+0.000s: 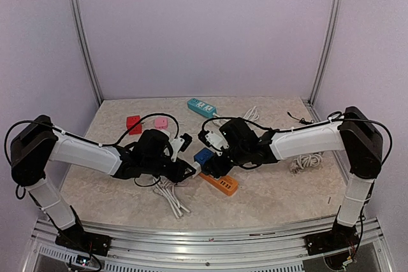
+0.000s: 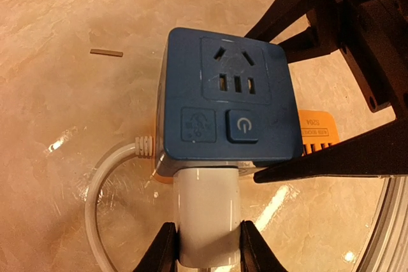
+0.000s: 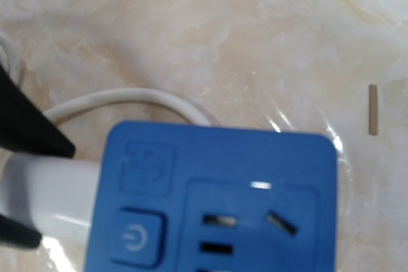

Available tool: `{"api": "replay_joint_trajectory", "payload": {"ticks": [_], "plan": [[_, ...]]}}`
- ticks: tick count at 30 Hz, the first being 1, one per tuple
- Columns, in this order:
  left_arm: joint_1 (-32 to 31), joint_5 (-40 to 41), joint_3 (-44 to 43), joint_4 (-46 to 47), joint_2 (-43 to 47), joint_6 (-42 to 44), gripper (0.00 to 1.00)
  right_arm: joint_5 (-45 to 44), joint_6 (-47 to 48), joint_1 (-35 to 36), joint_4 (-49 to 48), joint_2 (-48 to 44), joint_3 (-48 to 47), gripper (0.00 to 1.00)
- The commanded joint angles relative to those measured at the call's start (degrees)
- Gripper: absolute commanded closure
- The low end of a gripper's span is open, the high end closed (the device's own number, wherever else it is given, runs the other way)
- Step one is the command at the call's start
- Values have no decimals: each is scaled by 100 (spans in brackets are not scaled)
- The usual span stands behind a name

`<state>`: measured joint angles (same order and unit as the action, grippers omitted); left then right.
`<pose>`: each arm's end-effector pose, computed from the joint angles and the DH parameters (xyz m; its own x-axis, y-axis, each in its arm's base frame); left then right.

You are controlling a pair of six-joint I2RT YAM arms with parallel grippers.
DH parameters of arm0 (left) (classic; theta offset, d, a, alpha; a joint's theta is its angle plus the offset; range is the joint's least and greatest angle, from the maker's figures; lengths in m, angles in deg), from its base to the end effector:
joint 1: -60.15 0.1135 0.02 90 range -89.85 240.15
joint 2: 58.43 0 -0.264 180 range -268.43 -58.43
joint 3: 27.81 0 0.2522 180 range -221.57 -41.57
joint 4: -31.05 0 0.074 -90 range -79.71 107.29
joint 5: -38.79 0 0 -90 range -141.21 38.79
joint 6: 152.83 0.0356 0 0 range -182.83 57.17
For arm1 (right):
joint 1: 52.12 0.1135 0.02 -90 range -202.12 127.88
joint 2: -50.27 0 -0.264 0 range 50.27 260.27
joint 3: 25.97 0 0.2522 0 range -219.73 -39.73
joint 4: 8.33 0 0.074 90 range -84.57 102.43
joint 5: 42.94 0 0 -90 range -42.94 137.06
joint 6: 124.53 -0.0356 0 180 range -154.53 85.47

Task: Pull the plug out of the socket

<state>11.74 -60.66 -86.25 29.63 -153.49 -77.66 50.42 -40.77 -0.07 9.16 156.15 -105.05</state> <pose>0.2158 -0.2519 0.1588 -0.6062 0.3027 -0.7355 0.6915 0.6574 -0.2994 0.2417 0.3134 0.1772 -0.5153 -0.4842 -0.7071 -0.7615 0.6372 0.1185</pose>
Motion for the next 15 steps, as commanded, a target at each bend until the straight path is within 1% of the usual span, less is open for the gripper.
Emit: {"api": "replay_joint_trajectory", "payload": {"ticks": [1, 5, 8, 15], "plan": [[-148, 50, -41, -392, 32, 20, 87, -742, -161, -33, 182, 177, 116, 59], [-169, 79, -10, -470, 78, -32, 91, -1004, -197, -37, 177, 186, 185, 66], [-186, 91, 15, -539, 116, -61, 91, -1144, -193, -32, 172, 239, 224, 71], [-230, 81, 45, -807, 221, -143, 94, -1457, -105, -35, 97, 299, 360, 75]]}}
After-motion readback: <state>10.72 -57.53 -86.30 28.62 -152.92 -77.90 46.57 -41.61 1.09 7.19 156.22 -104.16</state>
